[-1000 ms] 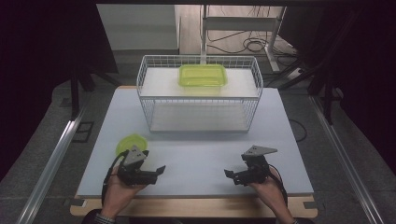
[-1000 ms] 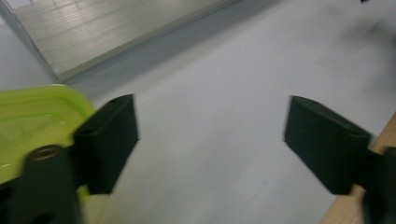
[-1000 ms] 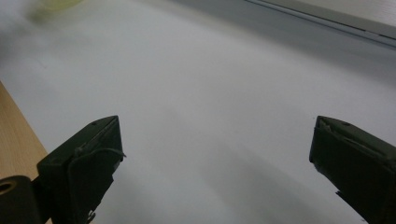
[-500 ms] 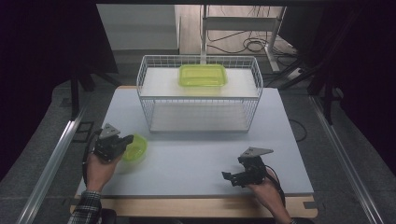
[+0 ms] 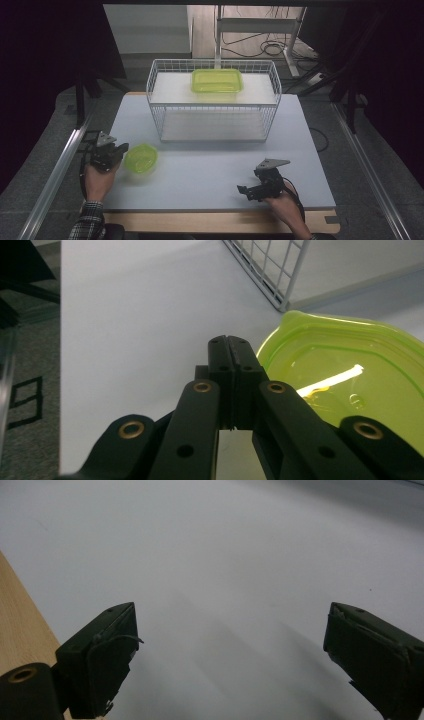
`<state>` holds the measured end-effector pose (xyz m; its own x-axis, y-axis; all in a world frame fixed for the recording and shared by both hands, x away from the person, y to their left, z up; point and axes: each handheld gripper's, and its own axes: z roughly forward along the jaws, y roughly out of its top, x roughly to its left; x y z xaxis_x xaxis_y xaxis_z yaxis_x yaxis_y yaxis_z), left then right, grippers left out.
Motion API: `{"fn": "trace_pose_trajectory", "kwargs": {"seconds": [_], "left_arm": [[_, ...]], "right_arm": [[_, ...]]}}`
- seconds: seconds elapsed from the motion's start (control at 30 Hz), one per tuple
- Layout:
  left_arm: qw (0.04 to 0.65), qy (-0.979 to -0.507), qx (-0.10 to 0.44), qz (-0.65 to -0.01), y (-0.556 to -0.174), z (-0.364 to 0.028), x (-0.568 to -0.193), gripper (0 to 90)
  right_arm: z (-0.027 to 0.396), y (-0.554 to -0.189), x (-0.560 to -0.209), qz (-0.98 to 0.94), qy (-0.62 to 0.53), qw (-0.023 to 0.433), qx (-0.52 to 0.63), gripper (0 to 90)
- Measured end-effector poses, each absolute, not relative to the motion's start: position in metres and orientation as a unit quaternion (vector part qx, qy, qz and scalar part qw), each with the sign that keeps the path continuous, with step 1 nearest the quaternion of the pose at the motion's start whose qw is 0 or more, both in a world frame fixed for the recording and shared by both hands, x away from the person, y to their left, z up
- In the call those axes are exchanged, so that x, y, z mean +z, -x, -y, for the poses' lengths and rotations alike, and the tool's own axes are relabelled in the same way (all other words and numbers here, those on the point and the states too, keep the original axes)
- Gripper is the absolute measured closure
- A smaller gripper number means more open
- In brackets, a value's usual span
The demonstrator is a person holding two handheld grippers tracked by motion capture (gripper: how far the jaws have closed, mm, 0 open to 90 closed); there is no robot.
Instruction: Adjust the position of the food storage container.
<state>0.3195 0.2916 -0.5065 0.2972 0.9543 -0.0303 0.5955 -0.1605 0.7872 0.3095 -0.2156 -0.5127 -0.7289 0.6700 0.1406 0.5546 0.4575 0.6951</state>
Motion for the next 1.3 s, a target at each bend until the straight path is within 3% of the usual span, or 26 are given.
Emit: {"fn": "trace_pose_trajectory", "kwargs": {"seconds": [0.47,1.3], "left_arm": [[0.38,-0.728,0.221,-0.525,-0.322,-0.267,-0.511,90.0],[0.407,-0.782,0.168,-0.44,-0.331,-0.162,-0.508,90.0]], "right_arm": [[0.214,-0.31,-0.514,-0.854,-0.36,0.073,0.368,8.0],[0.214,-0.309,-0.515,-0.857,-0.359,0.07,0.363,8.0]]}}
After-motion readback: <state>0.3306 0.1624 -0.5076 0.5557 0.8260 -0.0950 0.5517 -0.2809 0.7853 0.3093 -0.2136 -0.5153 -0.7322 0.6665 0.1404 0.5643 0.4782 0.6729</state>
